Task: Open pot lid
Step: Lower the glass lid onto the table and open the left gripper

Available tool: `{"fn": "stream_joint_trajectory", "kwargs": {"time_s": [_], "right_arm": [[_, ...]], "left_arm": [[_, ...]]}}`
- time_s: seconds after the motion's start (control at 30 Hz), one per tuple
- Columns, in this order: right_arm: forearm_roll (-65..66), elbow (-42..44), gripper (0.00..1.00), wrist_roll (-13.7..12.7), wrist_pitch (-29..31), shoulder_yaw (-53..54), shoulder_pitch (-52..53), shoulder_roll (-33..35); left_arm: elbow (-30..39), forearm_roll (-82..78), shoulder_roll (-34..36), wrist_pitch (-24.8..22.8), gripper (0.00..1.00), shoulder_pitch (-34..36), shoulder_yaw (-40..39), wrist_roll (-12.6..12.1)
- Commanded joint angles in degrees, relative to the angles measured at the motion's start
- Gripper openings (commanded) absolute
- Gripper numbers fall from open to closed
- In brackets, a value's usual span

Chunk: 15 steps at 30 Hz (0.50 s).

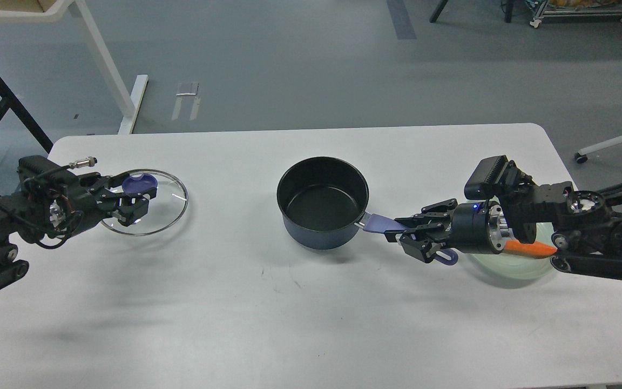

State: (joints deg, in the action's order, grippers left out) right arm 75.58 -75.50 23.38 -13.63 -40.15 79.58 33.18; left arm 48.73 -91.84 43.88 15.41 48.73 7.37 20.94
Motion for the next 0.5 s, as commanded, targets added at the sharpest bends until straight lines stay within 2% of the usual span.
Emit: {"fn": "stream_joint_trajectory", "kwargs": {"time_s": [0.0,0.3,0.47], "right_arm": [[0.0,0.0,0.22,0.1,0.0,-0.1,-0.4,0.0],[0.0,-0.1,0.22,0.1,0.0,-0.3,-0.7,0.0],[0.1,-0.1,0.22,0.0,0.0,-0.3,-0.9,0.0]], "left_arm": [[-0.6,0.0,-0.3,0.3,0.47,-1.4,0.0,0.8],[-0.6,0.1,-0.4,0.4,0.48,-1.4,0.0,0.8],[-0.6,0.3,-0.7,0.4,0.52,-1.5,-0.1,0.8]]}}
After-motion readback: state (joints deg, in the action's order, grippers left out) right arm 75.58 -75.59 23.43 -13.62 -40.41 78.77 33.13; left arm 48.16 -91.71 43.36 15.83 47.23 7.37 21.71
